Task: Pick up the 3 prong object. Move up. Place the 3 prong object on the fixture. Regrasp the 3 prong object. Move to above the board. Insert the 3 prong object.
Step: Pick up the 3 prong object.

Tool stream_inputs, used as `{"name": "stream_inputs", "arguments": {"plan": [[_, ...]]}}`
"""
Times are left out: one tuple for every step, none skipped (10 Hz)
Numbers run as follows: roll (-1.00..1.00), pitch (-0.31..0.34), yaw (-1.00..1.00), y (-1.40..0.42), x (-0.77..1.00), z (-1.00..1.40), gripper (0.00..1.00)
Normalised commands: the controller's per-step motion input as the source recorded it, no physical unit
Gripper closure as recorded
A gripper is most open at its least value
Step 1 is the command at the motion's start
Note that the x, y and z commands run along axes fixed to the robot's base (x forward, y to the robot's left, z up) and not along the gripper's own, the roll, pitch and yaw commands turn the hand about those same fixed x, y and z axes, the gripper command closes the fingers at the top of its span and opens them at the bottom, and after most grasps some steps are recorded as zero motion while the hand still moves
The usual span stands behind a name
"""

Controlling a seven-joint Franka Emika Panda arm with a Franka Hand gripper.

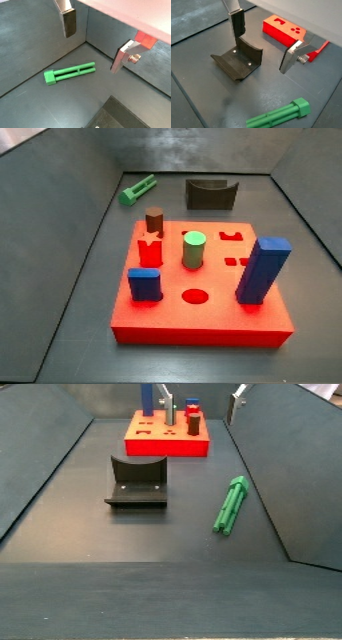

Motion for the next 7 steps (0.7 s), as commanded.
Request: {"name": "stream_inputs", "arguments": {"plan": [[-0.05,-0.27,0.05,-0.15,-0.9,-0.43,0.0],[-0.04,-0.094,0.0,-0.02,-1.0,-0.85,0.0],[-0.07,-0.06,0.0,-0.01,-1.0,-0.85,0.0],[-0.07,-0.114,0.13,-0.03,-1.0,-0.77,0.0],[0.0,-0.021,0.66,-0.17,-0.48,-0.55,0.0],[0.0,-0.067,0.81,-0.09,-0.31,-0.47,0.0],[0.06,-0.091,0.01,-0.33,-0.37,-0.57,0.0]]}}
